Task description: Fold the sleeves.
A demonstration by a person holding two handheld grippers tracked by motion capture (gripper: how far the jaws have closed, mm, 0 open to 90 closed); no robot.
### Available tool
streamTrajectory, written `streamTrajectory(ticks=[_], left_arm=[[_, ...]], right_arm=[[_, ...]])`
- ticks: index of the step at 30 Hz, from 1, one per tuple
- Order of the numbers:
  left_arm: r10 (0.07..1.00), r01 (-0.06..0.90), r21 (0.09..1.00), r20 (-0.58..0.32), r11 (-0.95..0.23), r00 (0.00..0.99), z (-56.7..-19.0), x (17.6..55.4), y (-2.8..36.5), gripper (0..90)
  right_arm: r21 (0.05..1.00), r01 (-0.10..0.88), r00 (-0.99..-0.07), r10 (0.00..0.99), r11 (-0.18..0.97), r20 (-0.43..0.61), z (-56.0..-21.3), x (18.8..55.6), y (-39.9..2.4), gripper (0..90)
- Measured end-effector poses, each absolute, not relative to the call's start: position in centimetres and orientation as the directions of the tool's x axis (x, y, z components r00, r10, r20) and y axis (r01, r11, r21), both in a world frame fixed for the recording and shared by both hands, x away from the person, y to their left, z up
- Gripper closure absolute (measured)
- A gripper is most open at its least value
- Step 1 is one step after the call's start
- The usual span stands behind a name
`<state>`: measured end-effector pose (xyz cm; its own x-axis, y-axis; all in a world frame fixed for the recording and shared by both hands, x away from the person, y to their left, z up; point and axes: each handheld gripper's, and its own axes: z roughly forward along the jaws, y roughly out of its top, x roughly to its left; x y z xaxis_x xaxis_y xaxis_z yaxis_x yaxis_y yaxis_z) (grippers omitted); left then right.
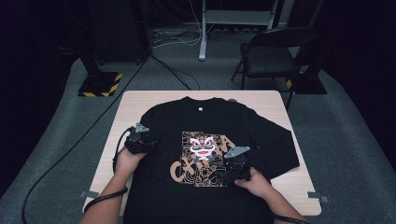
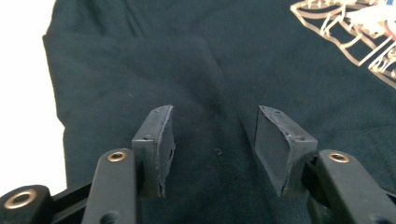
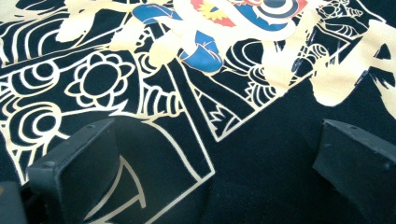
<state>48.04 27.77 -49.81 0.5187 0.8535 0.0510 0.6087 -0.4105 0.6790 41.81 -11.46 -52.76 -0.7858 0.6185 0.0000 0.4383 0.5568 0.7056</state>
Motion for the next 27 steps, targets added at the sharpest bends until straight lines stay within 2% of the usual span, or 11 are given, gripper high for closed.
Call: streamTrajectory(ticks=[3,4,6,7,8,10,17,27], left_arm=[[0.855,0.626,0.655,0.062,-0.424,0.515,-50.3,48.2,27.7,60.7],[0.859,0.628,0.657,0.060,-0.418,0.509,-50.4,48.2,27.8,60.7],[0.861,0.627,0.666,0.045,-0.404,0.506,-50.5,48.3,28.1,72.6],[0.864,0.626,0.674,0.033,-0.391,0.503,-50.5,48.2,28.1,72.6],[0.863,0.624,0.681,0.023,-0.383,0.504,-50.5,48.2,28.2,79.8],[0.863,0.622,0.693,0.001,-0.365,0.505,-50.4,48.1,28.4,84.8],[0.859,0.573,0.754,-0.023,-0.321,0.511,-48.8,47.6,28.6,87.4],[0.819,0.523,0.816,-0.112,-0.247,0.563,-47.3,46.9,27.8,87.4]], right_arm=[[0.706,0.438,-0.786,0.618,0.557,0.000,-52.8,41.8,-11.5,0.0],[0.706,0.438,-0.786,0.618,0.557,0.000,-52.8,41.8,-11.5,0.0],[0.706,0.438,-0.786,0.618,0.557,0.000,-52.8,41.8,-11.5,0.0],[0.706,0.438,-0.786,0.618,0.557,0.000,-52.8,41.8,-11.5,0.0],[0.706,0.438,-0.786,0.618,0.557,0.000,-52.8,41.8,-11.5,0.0],[0.706,0.438,-0.786,0.618,0.557,0.000,-52.8,41.8,-11.5,0.0],[0.706,0.438,-0.786,0.618,0.557,0.000,-52.8,41.8,-11.5,0.0],[0.706,0.438,-0.786,0.618,0.557,0.000,-52.8,41.8,-11.5,0.0]])
